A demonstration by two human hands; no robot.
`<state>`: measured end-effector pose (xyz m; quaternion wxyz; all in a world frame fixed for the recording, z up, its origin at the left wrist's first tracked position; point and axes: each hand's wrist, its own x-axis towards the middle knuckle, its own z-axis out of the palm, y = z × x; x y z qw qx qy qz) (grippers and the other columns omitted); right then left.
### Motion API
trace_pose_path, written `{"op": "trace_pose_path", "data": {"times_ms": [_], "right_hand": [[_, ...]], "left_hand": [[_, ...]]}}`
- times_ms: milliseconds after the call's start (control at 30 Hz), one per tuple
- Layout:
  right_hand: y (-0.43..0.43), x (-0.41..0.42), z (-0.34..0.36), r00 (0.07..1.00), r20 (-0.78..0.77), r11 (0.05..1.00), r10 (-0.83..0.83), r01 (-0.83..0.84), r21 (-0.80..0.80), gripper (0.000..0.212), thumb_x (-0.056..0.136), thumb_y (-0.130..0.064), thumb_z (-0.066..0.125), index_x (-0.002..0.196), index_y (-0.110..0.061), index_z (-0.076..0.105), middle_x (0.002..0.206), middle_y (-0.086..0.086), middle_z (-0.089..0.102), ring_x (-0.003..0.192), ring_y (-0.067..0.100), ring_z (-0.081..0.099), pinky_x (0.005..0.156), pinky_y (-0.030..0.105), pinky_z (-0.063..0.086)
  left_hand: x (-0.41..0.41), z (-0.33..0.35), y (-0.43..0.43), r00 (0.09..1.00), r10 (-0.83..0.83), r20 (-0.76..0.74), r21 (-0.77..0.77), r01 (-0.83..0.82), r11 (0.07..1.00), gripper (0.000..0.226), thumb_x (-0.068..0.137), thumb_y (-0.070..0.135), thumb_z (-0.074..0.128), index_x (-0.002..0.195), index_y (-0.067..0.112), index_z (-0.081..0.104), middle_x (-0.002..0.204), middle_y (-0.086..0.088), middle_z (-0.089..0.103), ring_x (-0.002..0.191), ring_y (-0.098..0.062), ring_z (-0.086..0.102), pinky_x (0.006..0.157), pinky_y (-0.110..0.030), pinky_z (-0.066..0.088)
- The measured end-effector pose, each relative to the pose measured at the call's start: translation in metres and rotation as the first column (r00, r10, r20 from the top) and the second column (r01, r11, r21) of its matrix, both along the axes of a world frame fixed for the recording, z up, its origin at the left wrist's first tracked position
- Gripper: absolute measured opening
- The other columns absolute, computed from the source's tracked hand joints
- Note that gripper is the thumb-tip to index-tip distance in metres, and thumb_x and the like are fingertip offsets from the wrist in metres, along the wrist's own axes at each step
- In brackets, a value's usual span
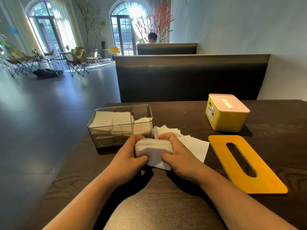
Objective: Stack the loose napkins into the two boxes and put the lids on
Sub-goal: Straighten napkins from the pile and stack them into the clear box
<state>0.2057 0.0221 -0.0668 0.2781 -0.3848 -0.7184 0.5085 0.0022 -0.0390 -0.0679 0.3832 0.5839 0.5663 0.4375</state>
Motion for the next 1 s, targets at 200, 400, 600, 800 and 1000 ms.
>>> {"op": "trace_pose_path", "data": {"times_ms": [200, 400, 600, 800, 1000], "right_hand": [[-0.006, -0.003, 0.015, 0.996, -0.089, 0.997, -0.018, 0.011, -0.081, 0.037, 0.095, -0.021, 0.073, 0.127, -0.033, 0.058, 0.122, -0.004, 0.070, 0.106, 0.007, 0.070, 0.095, 0.036, 0.061], [-0.016, -0.014, 0.036, 0.994, -0.103, 0.990, -0.037, 0.022, -0.141, 0.035, 0.094, -0.026, 0.076, 0.124, -0.035, 0.060, 0.115, -0.012, 0.074, 0.101, 0.005, 0.073, 0.081, 0.028, 0.062], [-0.025, -0.019, 0.037, 0.899, -0.392, 0.914, -0.195, 0.022, -0.405, 0.049, 0.091, 0.001, 0.072, 0.131, -0.024, 0.057, 0.125, 0.009, 0.068, 0.115, 0.030, 0.068, 0.091, 0.047, 0.063], [-0.015, -0.003, 0.030, 0.943, -0.301, 0.948, -0.140, 0.040, -0.314, 0.060, 0.090, 0.003, 0.071, 0.135, -0.034, 0.054, 0.133, 0.005, 0.065, 0.119, 0.026, 0.067, 0.095, 0.044, 0.062], [-0.022, -0.014, 0.016, 0.984, -0.133, 0.984, -0.117, 0.097, -0.148, 0.066, 0.089, 0.002, 0.066, 0.132, -0.045, 0.049, 0.132, -0.001, 0.056, 0.117, 0.019, 0.062, 0.090, 0.035, 0.063]], "left_hand": [[-0.005, 0.020, -0.004, 0.948, 0.092, 0.304, -0.007, -0.095, 0.995, 0.057, 0.093, 0.000, 0.072, 0.134, 0.034, 0.054, 0.133, -0.006, 0.060, 0.105, -0.018, 0.074, 0.084, -0.033, 0.063], [-0.001, 0.034, -0.006, 0.969, 0.077, 0.234, -0.015, -0.075, 0.997, 0.065, 0.086, 0.022, 0.084, 0.136, 0.047, 0.050, 0.131, 0.000, 0.065, 0.110, -0.020, 0.073, 0.096, -0.043, 0.062], [-0.004, 0.032, -0.014, 0.996, -0.072, -0.057, -0.111, 0.066, 0.992, 0.066, 0.081, 0.044, 0.087, 0.134, 0.047, 0.048, 0.124, 0.016, 0.067, 0.111, -0.003, 0.068, 0.096, -0.034, 0.061], [-0.020, 0.040, -0.015, 0.973, -0.050, -0.226, -0.099, 0.028, 0.995, 0.048, 0.083, 0.035, 0.086, 0.122, 0.042, 0.059, 0.112, 0.013, 0.070, 0.099, 0.000, 0.071, 0.084, -0.030, 0.064], [-0.005, 0.021, -0.022, 0.991, 0.053, -0.126, -0.054, -0.060, 0.997, 0.058, 0.085, 0.021, 0.085, 0.127, 0.043, 0.051, 0.125, 0.009, 0.064, 0.106, -0.008, 0.069, 0.085, -0.023, 0.061]]}}
